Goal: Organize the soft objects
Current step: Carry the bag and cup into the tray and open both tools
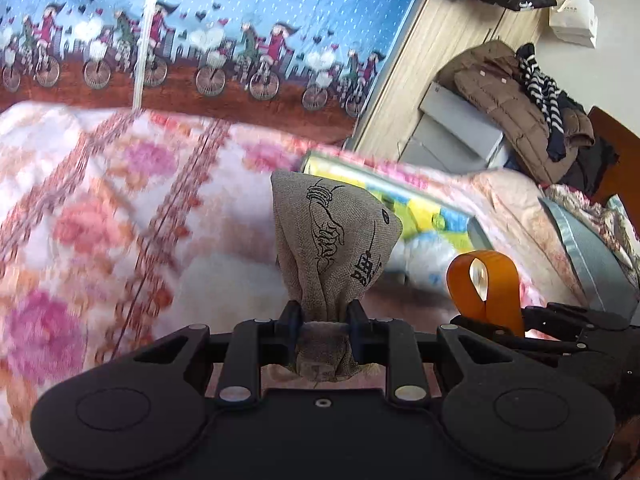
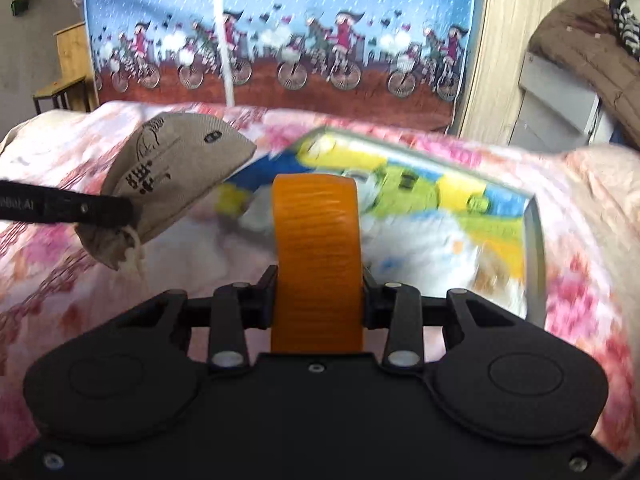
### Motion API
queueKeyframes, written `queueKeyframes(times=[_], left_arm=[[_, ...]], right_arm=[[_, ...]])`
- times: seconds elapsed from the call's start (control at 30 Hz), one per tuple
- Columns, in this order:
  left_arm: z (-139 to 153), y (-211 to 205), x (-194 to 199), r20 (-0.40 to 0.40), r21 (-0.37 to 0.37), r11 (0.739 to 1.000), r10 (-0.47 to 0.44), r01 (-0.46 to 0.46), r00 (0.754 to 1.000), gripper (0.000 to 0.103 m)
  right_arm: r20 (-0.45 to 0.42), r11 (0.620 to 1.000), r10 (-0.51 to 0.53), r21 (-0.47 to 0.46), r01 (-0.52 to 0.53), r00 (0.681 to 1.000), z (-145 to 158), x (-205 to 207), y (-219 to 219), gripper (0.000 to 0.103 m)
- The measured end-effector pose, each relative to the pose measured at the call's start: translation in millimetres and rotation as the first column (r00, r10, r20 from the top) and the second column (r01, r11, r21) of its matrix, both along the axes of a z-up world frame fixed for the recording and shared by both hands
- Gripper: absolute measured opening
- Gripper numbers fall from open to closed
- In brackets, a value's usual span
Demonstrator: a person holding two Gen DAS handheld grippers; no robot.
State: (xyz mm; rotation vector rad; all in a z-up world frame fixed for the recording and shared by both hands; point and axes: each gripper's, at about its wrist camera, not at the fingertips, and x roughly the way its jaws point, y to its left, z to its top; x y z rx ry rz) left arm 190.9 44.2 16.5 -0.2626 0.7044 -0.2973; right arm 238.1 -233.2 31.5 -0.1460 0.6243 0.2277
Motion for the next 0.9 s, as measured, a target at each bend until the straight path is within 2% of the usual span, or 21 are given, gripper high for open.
queueKeyframes(times=[0.27, 0.37, 0.47, 0.57, 0.7, 0.9], left_arm=[[19, -43, 83, 0.052, -0.043, 0.999, 0.031, -0.029, 0.998, 0.027], [17, -64, 112, 0.058, -0.066, 0.997, 0.041, -0.037, 0.997, 0.027], [8, -83, 134, 0.043, -0.068, 0.996, 0.053, -0.050, 0.998, 0.027], [-7, -98, 149, 0.018, -0.029, 0.998, 0.059, -0.059, 0.998, 0.027], [-28, -107, 159, -0.014, 0.034, 0.998, 0.058, -0.058, 0.998, 0.027], [-39, -106, 160, -0.043, 0.046, 0.997, 0.066, -0.064, 0.997, 0.032]], right_arm=[[0.077, 0.998, -0.056, 0.036, 0.054, 0.995, -1, 69, -27, 0.030], [0.096, 0.999, -0.053, 0.009, 0.052, 0.994, -7, 89, -31, 0.030], [0.092, 0.996, -0.075, 0.050, 0.070, 0.993, -18, 109, -43, 0.030], [0.079, 0.993, -0.091, 0.081, 0.084, 0.993, -33, 123, -49, 0.030], [0.027, 0.994, -0.091, 0.068, 0.089, 0.996, -54, 134, -48, 0.030], [-0.010, 0.993, -0.102, 0.063, 0.102, 0.995, -65, 138, -48, 0.033]])
